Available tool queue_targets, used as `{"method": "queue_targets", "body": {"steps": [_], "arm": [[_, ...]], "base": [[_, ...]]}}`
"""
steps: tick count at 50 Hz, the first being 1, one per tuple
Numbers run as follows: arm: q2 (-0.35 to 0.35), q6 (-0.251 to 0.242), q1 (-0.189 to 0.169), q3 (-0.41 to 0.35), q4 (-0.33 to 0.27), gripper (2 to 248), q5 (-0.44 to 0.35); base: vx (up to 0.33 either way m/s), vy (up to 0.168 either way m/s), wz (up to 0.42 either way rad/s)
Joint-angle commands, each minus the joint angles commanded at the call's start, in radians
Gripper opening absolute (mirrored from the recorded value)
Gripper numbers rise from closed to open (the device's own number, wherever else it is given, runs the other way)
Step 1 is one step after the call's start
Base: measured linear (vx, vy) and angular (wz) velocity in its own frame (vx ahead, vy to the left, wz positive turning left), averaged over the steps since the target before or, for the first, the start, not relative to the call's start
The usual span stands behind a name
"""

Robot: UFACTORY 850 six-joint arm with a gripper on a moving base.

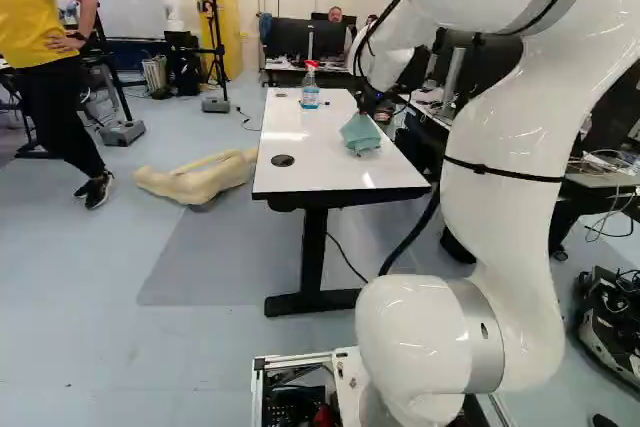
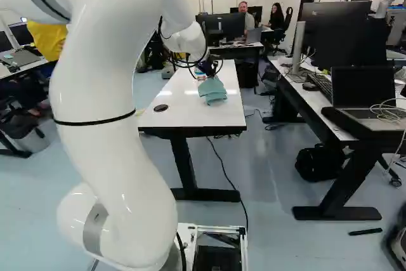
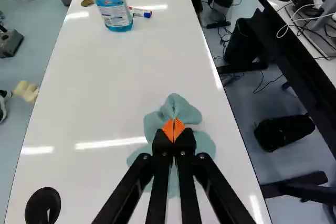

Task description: Clean the table with the green towel

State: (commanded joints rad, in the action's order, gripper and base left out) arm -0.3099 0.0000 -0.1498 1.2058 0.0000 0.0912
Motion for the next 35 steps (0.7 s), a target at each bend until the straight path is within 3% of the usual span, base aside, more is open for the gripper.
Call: {"method": "queue_targets", "body": {"steps": [35], "arm": [[-0.074,0.000,0.000,0.004,0.000,20,0.000]], "base": [[0.000,0.000,0.000]]}}
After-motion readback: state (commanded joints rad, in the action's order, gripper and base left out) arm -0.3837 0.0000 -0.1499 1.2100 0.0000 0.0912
